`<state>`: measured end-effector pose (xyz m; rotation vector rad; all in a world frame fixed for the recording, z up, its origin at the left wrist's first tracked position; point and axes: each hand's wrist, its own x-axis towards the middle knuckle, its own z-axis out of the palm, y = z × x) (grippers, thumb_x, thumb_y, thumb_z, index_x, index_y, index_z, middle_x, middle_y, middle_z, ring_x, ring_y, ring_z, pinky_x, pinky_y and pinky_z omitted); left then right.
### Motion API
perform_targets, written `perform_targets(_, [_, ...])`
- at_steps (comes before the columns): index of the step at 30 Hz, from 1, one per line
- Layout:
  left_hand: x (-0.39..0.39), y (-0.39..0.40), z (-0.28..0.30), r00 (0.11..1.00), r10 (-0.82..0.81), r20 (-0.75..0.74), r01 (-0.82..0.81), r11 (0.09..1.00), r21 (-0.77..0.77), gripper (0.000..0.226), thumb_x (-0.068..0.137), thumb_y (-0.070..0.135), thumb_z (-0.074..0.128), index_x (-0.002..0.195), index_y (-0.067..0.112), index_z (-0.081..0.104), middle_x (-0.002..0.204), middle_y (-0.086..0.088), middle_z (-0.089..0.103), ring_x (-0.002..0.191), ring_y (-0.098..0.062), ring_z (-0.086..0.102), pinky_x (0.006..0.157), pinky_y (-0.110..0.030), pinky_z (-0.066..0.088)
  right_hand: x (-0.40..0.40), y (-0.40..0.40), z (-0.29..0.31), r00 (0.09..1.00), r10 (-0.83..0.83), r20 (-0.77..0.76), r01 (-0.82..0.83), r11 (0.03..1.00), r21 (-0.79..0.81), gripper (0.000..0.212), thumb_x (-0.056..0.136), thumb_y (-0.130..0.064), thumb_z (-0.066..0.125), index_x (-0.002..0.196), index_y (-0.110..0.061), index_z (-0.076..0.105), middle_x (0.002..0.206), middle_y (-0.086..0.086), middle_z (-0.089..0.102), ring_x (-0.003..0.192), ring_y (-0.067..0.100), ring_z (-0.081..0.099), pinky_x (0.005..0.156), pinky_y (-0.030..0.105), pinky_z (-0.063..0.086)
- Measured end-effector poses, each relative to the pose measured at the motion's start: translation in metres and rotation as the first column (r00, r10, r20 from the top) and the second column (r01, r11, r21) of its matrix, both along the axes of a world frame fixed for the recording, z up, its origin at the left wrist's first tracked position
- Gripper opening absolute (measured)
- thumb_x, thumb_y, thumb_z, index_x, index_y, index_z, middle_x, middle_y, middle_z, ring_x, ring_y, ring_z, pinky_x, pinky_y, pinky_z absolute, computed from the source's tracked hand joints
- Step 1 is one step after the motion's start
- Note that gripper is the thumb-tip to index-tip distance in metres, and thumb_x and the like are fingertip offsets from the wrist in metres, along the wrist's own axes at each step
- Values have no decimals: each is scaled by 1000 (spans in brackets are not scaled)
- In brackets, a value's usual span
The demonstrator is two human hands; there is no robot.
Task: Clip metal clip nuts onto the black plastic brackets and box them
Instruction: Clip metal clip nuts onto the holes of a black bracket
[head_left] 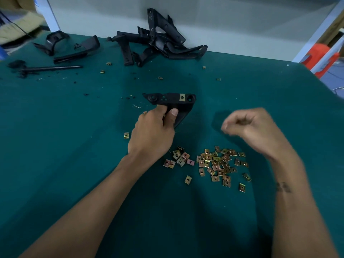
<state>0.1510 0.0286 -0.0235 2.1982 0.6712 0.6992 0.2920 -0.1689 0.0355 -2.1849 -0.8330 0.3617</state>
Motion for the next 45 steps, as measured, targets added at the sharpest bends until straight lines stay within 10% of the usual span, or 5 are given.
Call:
perform_targets(3, [0, 1, -1, 1000, -10, 6, 10, 1000, -17, 44, 105, 48, 43, 67, 26, 39, 61, 6, 46, 59, -25, 42, 55, -35, 27, -2, -1, 1, 988, 118, -101, -145, 935, -325, 10, 84, -20, 81, 78, -28, 78, 78, -15, 74, 76, -1, 66, 76, 30, 47])
perform_targets(10, [0, 1, 0, 1000, -20, -9, 20, 1000, 11, 44, 105, 48, 43, 67, 27, 38, 59, 6, 46, 57, -22, 43, 51, -34, 23, -14, 12, -2, 995, 101, 9, -85, 879, -469, 20, 79, -21, 85, 84, -30, 68, 80, -12, 67, 75, 2, 62, 59, 18, 39])
perform_targets(16, [-1, 0, 0, 999, -36, -20, 36, 999, 13, 45, 105, 49, 42, 67, 26, 36, 58, 6, 45, 58, -24, 41, 52, -35, 24, -24, 18, -2, 990, 111, 89, -56, 881, -470, 36, 77, 1, 71, 80, -35, 68, 80, -19, 66, 75, -4, 61, 51, 5, 39])
perform_targets(22, [-1, -1, 0, 999, -48, -17, 49, 998, 48, 46, 105, 49, 42, 66, 26, 34, 57, 6, 44, 59, -25, 41, 51, -35, 22, -28, 22, -5, 987, 135, 82, -83, 885, -458, 38, 83, 8, 62, 92, -27, 72, 89, -9, 67, 82, 7, 65, 71, 24, 56])
perform_targets(45, [-3, -3, -1, 995, -95, -14, 96, 992, 84, 44, 104, 49, 45, 67, 28, 36, 54, 7, 43, 48, -19, 42, 48, -32, 27, -26, 34, -22, 964, 120, 237, -55, 964, -262, 19, 90, -2, 71, 101, -18, 77, 100, -3, 68, 87, 12, 65, 72, 21, 54])
